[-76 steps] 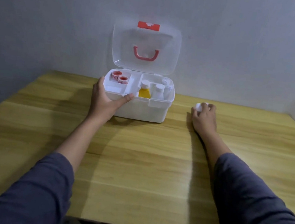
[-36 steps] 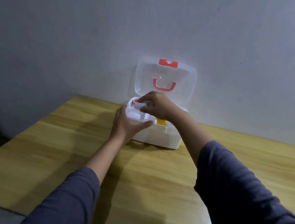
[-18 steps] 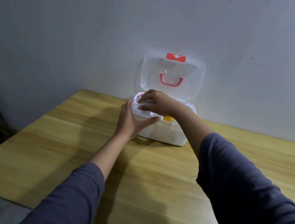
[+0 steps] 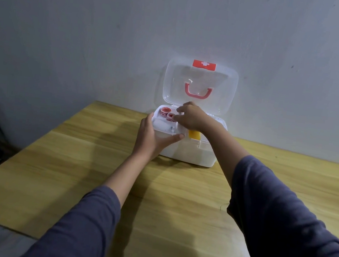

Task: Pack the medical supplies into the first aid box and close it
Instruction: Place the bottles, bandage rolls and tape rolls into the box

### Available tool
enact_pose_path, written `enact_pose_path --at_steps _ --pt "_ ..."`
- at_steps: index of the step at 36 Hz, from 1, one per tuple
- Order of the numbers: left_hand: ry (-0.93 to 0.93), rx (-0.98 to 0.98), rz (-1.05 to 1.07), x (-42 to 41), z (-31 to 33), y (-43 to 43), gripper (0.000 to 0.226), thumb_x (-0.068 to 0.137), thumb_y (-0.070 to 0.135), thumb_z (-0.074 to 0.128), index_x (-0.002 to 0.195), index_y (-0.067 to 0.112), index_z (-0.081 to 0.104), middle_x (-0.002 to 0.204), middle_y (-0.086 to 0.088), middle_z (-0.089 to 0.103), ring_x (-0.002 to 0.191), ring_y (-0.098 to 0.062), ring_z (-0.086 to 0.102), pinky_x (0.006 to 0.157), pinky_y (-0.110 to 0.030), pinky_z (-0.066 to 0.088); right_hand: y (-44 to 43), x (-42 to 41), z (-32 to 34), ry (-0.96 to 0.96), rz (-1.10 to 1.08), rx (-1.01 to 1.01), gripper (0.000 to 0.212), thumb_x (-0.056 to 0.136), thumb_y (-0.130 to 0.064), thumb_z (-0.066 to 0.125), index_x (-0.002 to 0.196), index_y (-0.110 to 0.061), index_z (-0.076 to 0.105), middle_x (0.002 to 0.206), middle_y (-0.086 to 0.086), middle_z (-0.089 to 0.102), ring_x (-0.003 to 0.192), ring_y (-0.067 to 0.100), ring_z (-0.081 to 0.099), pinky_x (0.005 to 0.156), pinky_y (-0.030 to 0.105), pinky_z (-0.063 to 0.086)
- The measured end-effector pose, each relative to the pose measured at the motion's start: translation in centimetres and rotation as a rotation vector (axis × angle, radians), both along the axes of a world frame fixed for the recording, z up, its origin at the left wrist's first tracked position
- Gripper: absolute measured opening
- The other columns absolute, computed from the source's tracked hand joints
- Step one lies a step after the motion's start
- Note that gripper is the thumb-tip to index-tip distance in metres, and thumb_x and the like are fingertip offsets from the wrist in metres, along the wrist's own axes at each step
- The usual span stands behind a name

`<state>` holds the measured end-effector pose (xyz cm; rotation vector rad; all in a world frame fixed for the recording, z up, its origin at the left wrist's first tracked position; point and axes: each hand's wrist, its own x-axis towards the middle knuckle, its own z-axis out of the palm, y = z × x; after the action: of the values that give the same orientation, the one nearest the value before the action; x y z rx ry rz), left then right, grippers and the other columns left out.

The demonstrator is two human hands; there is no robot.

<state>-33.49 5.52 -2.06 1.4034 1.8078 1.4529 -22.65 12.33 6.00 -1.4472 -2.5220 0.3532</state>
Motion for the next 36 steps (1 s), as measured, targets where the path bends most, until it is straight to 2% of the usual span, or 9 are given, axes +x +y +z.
enact_pose_path --at_steps 3,8,12,16,22,26,31,33,36 --pt "-0.009 0.014 -0.007 -0.1 0.1 -0.2 0.100 0.060 0.046 0.084 0.142 0.017 0.034 0.139 -0.004 0.042 0.126 -0.018 0.042 0.088 -0.025 0.038 0.4 0.4 0.2 -0.105 0.030 -0.048 0.040 0.091 -0.029 0.052 0.122 -0.004 0.058 0.132 0.015 0.055 0.119 0.029 0.049 0.100 0.039 0.041" --pt "-0.017 0.019 0.000 0.0 0.1 -0.2 0.100 0.059 0.047 0.084 0.141 0.018 0.034 0.139 -0.002 0.042 0.125 -0.015 0.041 0.086 -0.023 0.036 0.6 1.8 0.8 -0.041 0.019 -0.127 0.050 0.082 -0.031 0.066 0.129 -0.018 0.054 0.139 0.006 0.050 0.126 0.026 0.046 0.100 0.032 0.038" --pt "-0.027 0.019 -0.005 0.1 0.2 -0.3 0.101 0.060 0.047 0.084 0.142 0.019 0.033 0.140 -0.002 0.040 0.125 -0.015 0.041 0.085 -0.024 0.036 0.6 2.3 1.0 -0.037 0.044 -0.153 0.052 0.079 -0.029 0.070 0.127 -0.017 0.056 0.138 0.004 0.051 0.127 0.023 0.046 0.101 0.032 0.038" --pt "-0.027 0.029 -0.018 0.1 0.3 -0.5 0.100 0.061 0.046 0.084 0.142 0.019 0.033 0.139 -0.002 0.041 0.117 -0.010 0.040 0.082 -0.023 0.037 0.5 2.3 0.6 0.000 0.053 -0.113 0.051 0.076 -0.031 0.073 0.123 -0.015 0.059 0.134 0.004 0.054 0.123 0.023 0.050 0.098 0.031 0.040" --pt "-0.017 0.033 -0.012 0.0 0.1 -0.4 0.099 0.060 0.048 0.083 0.141 0.019 0.034 0.137 -0.003 0.042 0.120 -0.013 0.042 0.083 -0.023 0.037 0.7 2.2 0.1 0.061 0.081 -0.048 0.047 0.076 -0.033 0.073 0.117 -0.013 0.063 0.129 0.007 0.059 0.117 0.023 0.054 0.099 0.033 0.044" --pt "0.008 0.012 -0.016 0.0 -0.1 -0.3 0.104 0.061 0.051 0.081 0.145 0.018 0.027 0.144 -0.002 0.034 0.132 -0.018 0.035 0.093 -0.025 0.035 1.1 3.1 0.5 0.283 0.056 0.108 0.041 0.085 -0.027 0.065 0.120 -0.006 0.060 0.127 0.009 0.061 0.116 0.022 0.057 0.094 0.027 0.043" --pt "0.010 0.036 -0.009 -0.1 -0.4 -0.1 0.106 0.059 0.051 0.082 0.144 0.019 0.028 0.142 -0.001 0.034 0.131 -0.016 0.035 0.097 -0.025 0.035 3.2 4.8 1.9 0.617 -0.141 0.402 0.031 0.090 -0.019 0.056 0.118 -0.006 0.061 0.122 0.013 0.061 0.110 0.024 0.058 0.090 0.023 0.040" --pt "0.022 0.047 -0.005 -0.1 -0.5 0.0 0.104 0.059 0.052 0.082 0.143 0.019 0.029 0.140 -0.001 0.035 0.129 -0.015 0.035 0.097 -0.026 0.036 4.3 5.6 2.5 0.688 -0.222 0.487 0.031 0.091 -0.019 0.053 0.120 -0.007 0.060 0.123 0.013 0.059 0.114 0.025 0.055 0.092 0.023 0.037" --pt "0.040 0.080 0.006 -0.3 -0.8 0.2 0.101 0.058 0.051 0.083 0.140 0.019 0.033 0.135 0.000 0.038 0.124 -0.013 0.037 0.093 -0.025 0.039 5.9 6.3 3.1 0.730 -0.302 0.503 0.034 0.093 -0.020 0.049 0.125 -0.010 0.056 0.130 0.011 0.054 0.121 0.025 0.049 0.095 0.023 0.035"
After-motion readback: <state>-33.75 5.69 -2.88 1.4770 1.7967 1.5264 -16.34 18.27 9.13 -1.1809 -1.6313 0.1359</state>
